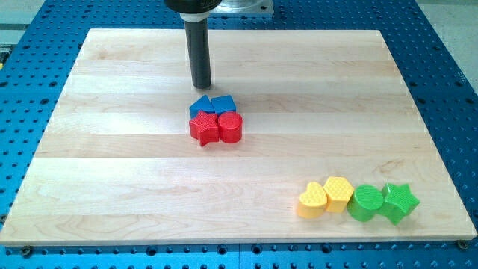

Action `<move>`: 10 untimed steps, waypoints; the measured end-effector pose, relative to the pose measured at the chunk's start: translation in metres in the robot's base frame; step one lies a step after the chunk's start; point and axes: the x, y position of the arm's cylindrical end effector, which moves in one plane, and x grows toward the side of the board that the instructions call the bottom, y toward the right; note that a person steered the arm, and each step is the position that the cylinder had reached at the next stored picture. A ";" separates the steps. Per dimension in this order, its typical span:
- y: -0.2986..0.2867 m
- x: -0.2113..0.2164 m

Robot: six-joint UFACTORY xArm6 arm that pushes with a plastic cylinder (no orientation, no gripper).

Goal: Push the group of blocks slightly down

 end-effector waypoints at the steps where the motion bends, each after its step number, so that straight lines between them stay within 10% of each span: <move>1: 0.000 -0.002; 10: 0.013 0.060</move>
